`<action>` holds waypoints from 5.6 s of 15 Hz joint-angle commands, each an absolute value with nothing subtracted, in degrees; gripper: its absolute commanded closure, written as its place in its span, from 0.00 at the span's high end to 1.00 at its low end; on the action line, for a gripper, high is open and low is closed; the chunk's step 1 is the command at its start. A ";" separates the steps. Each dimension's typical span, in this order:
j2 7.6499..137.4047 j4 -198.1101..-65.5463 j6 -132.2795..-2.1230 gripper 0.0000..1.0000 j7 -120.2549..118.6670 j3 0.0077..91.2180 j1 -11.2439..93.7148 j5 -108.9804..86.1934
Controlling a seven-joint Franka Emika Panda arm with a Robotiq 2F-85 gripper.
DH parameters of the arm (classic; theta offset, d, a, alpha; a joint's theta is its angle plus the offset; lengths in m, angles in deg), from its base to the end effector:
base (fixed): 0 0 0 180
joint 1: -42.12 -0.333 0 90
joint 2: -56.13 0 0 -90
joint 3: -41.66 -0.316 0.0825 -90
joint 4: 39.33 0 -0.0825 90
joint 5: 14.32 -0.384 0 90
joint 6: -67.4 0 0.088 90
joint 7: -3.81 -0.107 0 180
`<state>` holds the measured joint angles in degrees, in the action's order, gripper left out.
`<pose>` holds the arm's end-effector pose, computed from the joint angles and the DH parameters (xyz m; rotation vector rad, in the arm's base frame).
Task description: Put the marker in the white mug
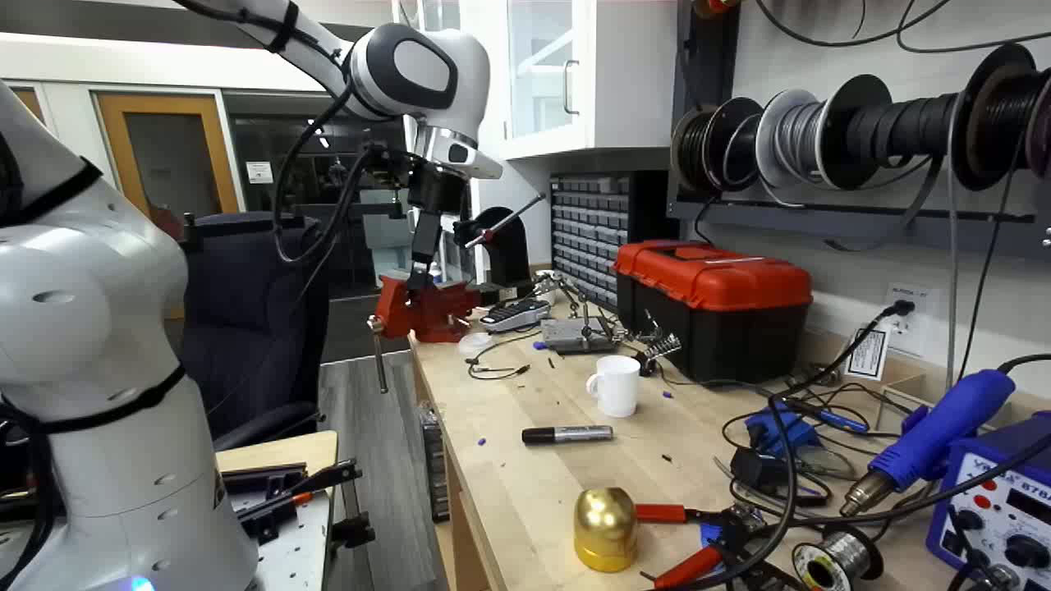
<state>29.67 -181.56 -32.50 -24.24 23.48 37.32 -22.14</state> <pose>0.3382 0.1580 0.4237 2.9738 -0.2745 -0.3948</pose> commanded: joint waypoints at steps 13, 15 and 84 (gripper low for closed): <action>29.36 -181.50 -33.98 1.00 -24.09 24.41 36.38 -20.57; 29.22 -181.92 -36.04 1.00 -23.67 24.28 36.42 -19.46; 59.71 -186.03 -88.56 1.00 -11.60 35.03 39.27 -17.09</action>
